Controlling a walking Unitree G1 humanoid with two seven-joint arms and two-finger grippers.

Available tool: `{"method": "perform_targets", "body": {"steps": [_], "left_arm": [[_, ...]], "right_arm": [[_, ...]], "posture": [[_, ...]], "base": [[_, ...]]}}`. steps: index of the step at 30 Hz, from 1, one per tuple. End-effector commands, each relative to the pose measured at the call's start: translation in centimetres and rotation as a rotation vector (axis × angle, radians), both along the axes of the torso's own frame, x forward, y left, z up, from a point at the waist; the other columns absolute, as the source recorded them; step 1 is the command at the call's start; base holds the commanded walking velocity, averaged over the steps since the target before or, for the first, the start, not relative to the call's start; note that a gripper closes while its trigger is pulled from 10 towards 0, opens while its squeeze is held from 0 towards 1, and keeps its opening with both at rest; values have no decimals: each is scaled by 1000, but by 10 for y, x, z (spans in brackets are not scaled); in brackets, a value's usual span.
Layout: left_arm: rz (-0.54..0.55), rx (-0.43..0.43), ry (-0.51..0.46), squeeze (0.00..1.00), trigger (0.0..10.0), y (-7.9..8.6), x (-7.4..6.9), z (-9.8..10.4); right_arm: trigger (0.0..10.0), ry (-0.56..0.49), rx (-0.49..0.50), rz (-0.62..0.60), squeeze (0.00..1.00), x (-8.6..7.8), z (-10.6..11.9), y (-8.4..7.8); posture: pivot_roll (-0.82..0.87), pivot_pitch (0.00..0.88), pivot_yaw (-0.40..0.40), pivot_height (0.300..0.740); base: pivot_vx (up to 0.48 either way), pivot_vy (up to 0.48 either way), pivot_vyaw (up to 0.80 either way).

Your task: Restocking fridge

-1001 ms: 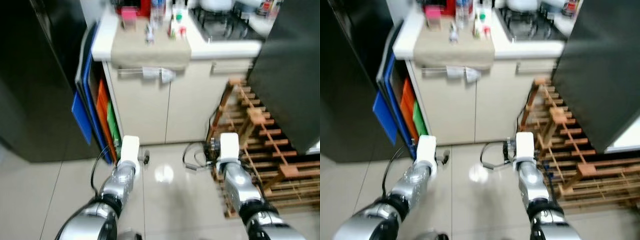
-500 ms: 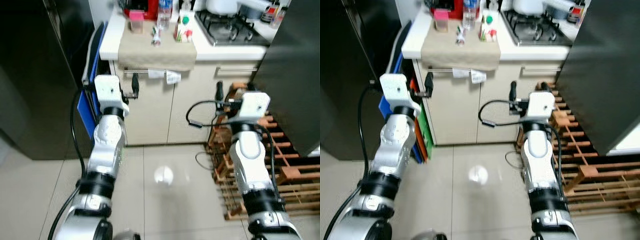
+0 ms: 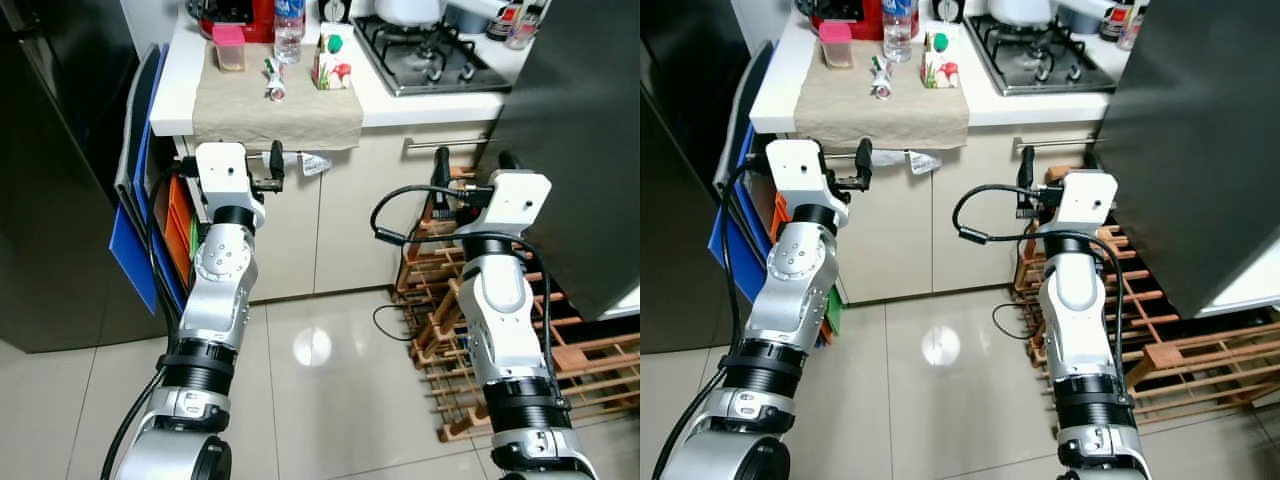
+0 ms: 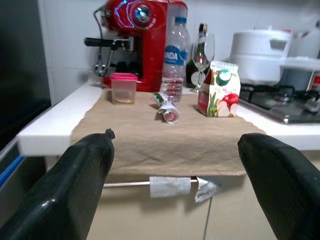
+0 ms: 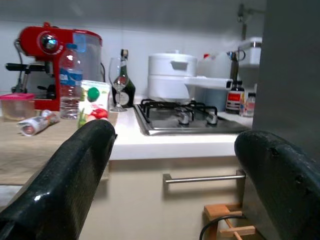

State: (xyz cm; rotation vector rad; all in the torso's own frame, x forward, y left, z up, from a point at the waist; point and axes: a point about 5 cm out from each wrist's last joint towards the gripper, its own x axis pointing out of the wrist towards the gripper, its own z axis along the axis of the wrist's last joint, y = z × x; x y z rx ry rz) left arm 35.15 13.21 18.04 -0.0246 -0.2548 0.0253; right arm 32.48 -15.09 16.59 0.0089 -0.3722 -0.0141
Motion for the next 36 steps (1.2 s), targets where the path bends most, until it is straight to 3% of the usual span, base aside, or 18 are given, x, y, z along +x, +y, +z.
{"method": "perform_targets", "body": {"steps": [1, 18, 23, 36], "left_arm": [[-30, 5, -43, 0, 10000, -13, 0, 14], [-22, -6, -33, 0, 10000, -12, 3, 18], [-29, -5, -32, 0, 10000, -14, 4, 18], [-138, -17, -2, 0, 10000, -36, 17, 34]], "right_arm": [[10000, -13, -5, -26, 67, -2, 6, -10], [10000, 15, -10, 0, 75, -3, 4, -3], [10000, 23, -18, 16, 90, -2, 4, 1], [10000, 56, -16, 36, 71, -3, 1, 3]], "posture": [[-113, 0, 10, 740], [-108, 0, 19, 740], [-108, 0, 20, 740], [-113, 0, 16, 740]], "base": [[480, 0, 0], [476, 0, 0], [465, 0, 750], [479, 0, 57]]}}
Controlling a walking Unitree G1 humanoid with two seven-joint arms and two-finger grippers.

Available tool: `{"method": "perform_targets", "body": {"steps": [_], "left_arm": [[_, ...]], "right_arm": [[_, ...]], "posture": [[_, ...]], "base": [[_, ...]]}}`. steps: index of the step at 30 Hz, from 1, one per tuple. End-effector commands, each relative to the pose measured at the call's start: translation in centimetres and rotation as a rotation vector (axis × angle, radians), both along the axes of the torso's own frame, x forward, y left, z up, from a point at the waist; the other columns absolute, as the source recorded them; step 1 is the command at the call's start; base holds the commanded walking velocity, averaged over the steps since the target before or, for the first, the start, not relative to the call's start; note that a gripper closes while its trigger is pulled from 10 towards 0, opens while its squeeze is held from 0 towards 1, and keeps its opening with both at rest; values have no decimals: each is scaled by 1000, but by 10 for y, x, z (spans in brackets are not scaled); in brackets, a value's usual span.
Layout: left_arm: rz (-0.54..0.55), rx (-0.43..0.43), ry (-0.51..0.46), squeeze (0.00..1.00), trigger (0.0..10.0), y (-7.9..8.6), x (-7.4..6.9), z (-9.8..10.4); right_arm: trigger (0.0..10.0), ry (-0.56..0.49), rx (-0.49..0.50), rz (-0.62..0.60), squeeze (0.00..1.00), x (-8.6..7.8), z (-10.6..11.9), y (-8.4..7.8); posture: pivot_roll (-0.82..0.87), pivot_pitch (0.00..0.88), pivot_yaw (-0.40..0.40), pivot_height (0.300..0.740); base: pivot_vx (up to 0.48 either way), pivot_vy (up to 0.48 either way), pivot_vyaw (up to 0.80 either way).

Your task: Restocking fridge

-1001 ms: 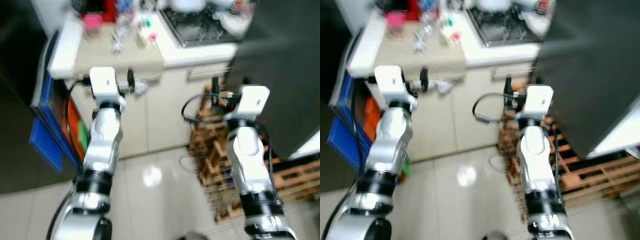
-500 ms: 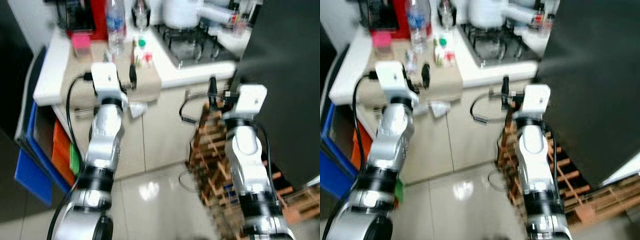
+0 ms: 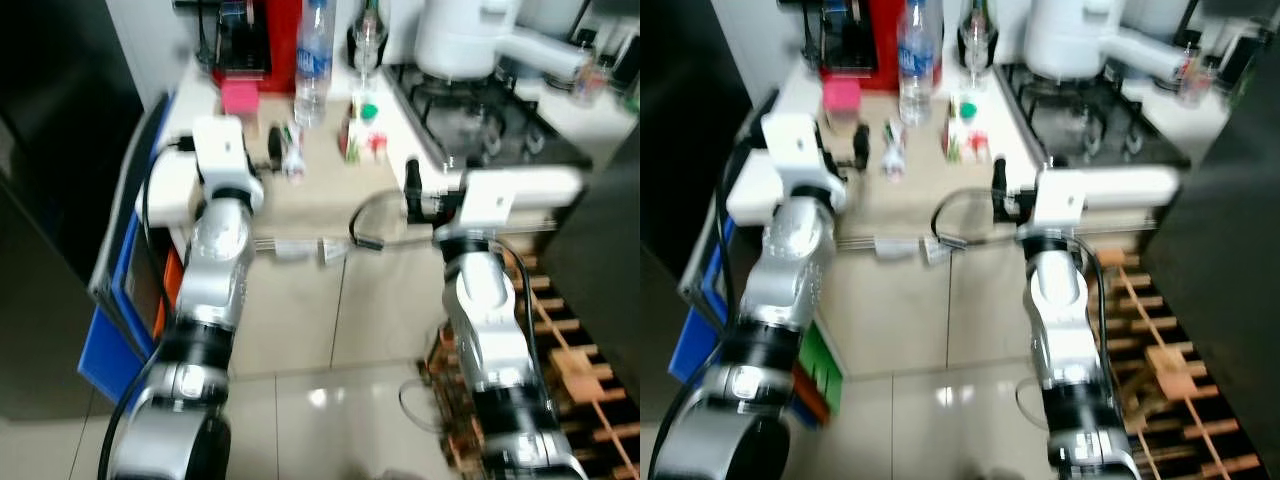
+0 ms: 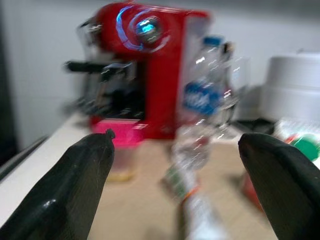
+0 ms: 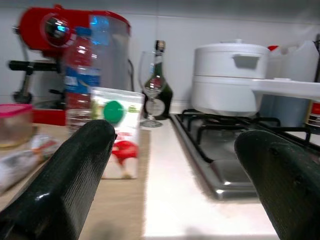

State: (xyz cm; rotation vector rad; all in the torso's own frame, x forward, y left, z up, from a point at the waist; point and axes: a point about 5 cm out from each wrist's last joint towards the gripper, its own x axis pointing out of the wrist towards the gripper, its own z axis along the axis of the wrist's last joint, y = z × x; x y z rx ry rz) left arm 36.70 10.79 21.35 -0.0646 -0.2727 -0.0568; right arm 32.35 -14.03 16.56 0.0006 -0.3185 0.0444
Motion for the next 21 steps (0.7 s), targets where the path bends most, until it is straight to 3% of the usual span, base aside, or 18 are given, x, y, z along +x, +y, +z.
{"method": "perform_targets", "body": {"steps": [1, 5, 13, 21], "left_arm": [[-83, 17, 30, 0, 10000, -19, 4, 3], [-116, 5, 28, 0, 10000, -25, 5, 7], [-160, -20, 7, 0, 10000, -33, 6, 19], [-245, -49, 181, 0, 10000, -58, 19, 17]], "right_arm": [[10000, 5, 1, -22, 75, -2, 1, -8], [10000, 6, -1, -21, 71, -3, 1, -8], [10000, -17, -8, -54, 75, -9, 6, -15], [10000, -37, -29, -64, 78, -17, 14, -17]], "posture": [[-113, 0, 16, 740], [-119, 0, 18, 740], [-133, 0, 24, 740], [-149, 0, 31, 740]], "base": [[480, 0, 0], [480, 0, 0], [0, 0, 0], [0, 0, 0]]}}
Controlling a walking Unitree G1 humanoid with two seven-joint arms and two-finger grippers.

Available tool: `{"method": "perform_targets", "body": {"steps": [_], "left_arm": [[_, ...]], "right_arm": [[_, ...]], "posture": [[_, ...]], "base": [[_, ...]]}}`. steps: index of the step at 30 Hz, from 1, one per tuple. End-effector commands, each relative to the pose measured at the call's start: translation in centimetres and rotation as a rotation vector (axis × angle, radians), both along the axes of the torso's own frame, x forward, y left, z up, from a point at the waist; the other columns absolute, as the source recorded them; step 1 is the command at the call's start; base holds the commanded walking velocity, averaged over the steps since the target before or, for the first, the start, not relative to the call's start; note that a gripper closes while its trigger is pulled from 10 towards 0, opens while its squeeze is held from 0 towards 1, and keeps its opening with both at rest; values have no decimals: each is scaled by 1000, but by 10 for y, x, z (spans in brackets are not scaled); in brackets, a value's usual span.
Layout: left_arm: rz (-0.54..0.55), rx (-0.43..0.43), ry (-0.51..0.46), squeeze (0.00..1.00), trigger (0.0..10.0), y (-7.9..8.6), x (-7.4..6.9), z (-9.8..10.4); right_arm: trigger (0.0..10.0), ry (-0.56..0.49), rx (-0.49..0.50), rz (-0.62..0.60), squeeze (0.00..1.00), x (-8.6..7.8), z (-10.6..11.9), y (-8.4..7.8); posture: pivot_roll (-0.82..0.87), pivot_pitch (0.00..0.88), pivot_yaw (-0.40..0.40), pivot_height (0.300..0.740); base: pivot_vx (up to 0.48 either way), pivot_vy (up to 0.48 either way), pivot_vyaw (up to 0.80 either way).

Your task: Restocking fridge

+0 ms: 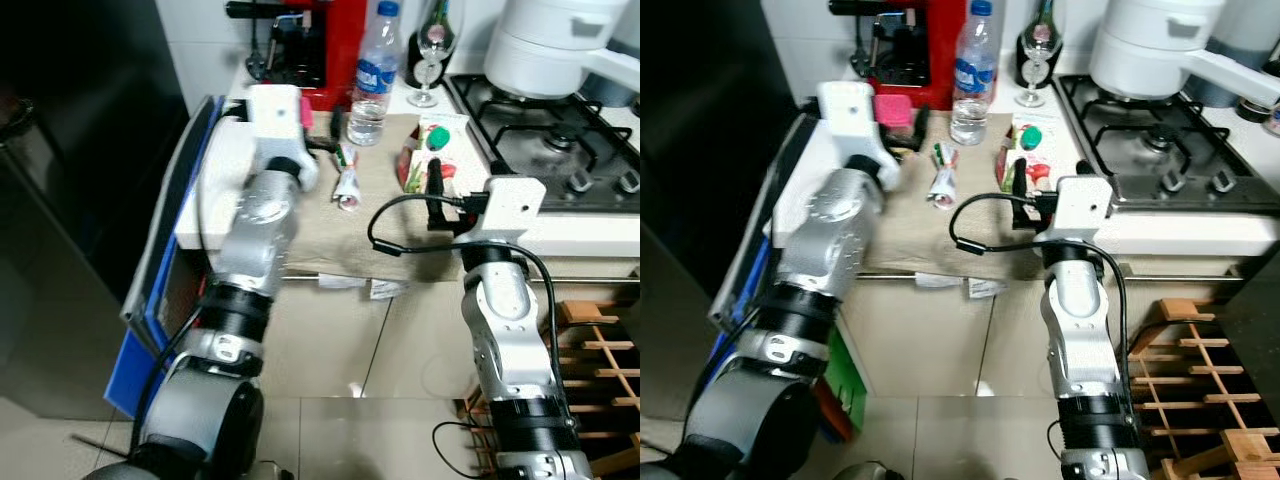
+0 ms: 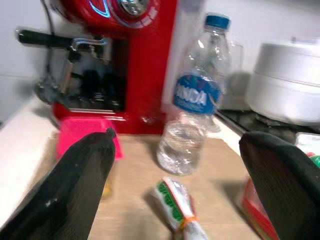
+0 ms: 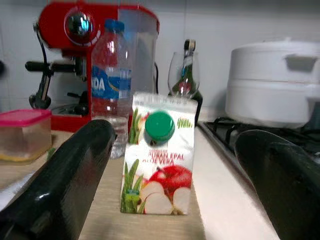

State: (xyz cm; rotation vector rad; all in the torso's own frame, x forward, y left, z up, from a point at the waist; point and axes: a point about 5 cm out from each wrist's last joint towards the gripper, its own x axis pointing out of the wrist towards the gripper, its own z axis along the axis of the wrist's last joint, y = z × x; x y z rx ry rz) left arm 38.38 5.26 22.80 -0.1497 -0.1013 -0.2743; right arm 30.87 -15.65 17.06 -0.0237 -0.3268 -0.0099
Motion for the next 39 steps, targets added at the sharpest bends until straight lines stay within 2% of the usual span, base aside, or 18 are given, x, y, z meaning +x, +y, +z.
{"method": "perform_targets", "body": {"steps": [1, 6, 11, 15, 20, 22, 28, 33, 39], "left_arm": [[-18, 6, 33, 0, 10000, -5, 6, 3], [-14, 59, 119, 0, 10000, -16, 16, -1], [-49, -24, 212, 0, 10000, -29, 17, -6], [-36, 9, 258, 0, 10000, -34, 17, -14], [8, 65, 247, 0, 10000, -32, 18, -17], [61, 114, 241, 0, 10000, -29, 19, -17], [169, 176, 233, 0, 10000, -18, 22, -21], [159, 166, 270, 0, 10000, -20, 21, -28], [79, 175, 304, 0, 10000, -31, 16, -36]], "right_arm": [[10000, -34, -20, -6, 82, -5, 11, 0], [10000, -40, -52, -2, 78, -25, 17, -3], [10000, -10, -50, -32, 78, -42, 14, -9], [10000, 16, -49, -35, 78, -50, 13, -8], [10000, 39, -53, -35, 78, -55, 11, -8], [10000, 63, -55, -36, 75, -58, 8, -9], [10000, 102, -60, -32, 82, -62, 6, -9], [10000, 114, -61, -31, 82, -62, 5, -10], [10000, 127, -59, -26, 78, -61, 4, -8]], "posture": [[-161, 0, 31, 740], [-232, 0, 46, 740], [-272, 15, 58, 740], [-287, 36, 62, 740], [-285, 48, 59, 740], [-284, 50, 57, 740], [-280, 66, 53, 740], [-278, 71, 47, 740], [-276, 64, 45, 740]], "base": [[0, 0, 0], [0, 0, 0], [0, 0, 0], [0, 0, 0], [0, 0, 0], [0, 0, 0], [0, 0, 0], [0, 0, 0], [0, 0, 0]]}}
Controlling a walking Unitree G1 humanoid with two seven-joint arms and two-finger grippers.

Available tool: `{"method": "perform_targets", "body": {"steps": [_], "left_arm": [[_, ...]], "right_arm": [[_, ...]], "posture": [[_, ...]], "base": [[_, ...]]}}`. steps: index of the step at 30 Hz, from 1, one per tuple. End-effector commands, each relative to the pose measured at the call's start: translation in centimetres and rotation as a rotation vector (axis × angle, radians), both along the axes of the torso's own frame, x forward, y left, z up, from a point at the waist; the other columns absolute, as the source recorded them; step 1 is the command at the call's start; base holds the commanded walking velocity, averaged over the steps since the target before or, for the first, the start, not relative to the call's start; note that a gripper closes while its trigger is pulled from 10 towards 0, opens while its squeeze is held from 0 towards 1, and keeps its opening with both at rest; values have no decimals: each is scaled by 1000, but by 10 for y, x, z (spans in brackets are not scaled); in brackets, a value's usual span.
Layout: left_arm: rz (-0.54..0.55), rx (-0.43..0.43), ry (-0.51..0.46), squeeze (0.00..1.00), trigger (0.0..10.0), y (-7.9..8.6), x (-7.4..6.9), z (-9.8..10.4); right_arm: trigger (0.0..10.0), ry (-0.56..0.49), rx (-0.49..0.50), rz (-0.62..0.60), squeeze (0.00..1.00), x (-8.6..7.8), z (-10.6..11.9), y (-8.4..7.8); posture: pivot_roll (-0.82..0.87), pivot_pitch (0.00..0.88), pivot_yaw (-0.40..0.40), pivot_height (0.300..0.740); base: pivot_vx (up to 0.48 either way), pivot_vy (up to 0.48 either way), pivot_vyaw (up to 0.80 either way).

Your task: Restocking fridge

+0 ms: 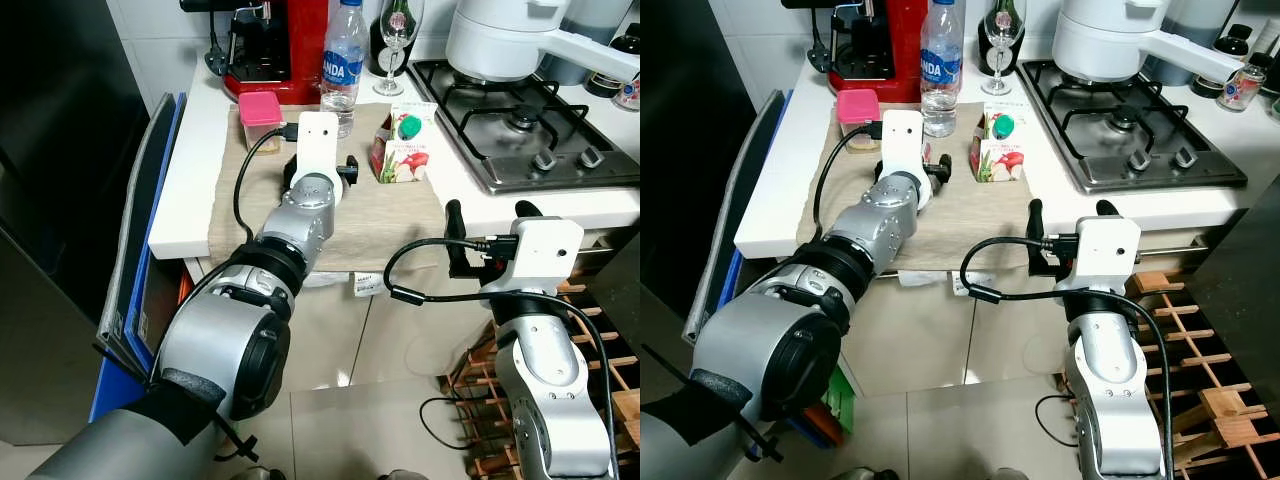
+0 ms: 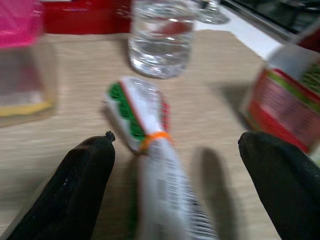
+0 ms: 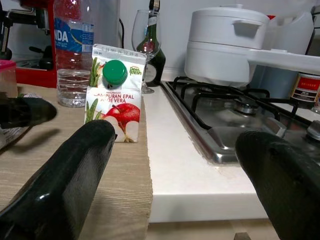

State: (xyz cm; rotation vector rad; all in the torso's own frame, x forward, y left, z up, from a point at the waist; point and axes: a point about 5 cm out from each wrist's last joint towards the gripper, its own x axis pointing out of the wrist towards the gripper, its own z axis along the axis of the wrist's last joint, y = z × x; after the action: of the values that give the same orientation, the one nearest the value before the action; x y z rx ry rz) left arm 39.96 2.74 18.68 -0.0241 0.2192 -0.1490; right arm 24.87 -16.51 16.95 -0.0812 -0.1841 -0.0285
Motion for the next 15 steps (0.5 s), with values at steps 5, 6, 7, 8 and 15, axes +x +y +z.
{"method": "perform_targets", "body": {"steps": [5, 6, 7, 8, 15], "left_arm": [[-52, 33, 16, 0, 0, -7, -2, -1], [-52, 33, 16, 0, 0, -7, -2, -1], [-52, 41, 22, 0, 0, -6, -2, -3], [-34, 67, 35, 0, 0, -1, -2, -8], [54, 76, 63, 0, 0, 15, -1, -19]], "right_arm": [[10000, -7, -3, 16, 82, 1, 4, 4], [10000, -7, -3, 16, 82, 1, 4, 4], [10000, -7, -3, 17, 82, 2, 4, 4], [10000, -11, -5, 19, 82, 5, 5, 3], [10000, -13, -1, 34, 78, 13, 4, 4]], "posture": [[-269, 41, 41, 740], [-269, 41, 41, 740], [-269, 41, 41, 740], [-260, 21, 38, 740], [-233, 0, 27, 740]], "base": [[0, 0, 0], [0, 0, 0], [0, 0, 0], [0, 0, 0], [0, 0, 0]]}}
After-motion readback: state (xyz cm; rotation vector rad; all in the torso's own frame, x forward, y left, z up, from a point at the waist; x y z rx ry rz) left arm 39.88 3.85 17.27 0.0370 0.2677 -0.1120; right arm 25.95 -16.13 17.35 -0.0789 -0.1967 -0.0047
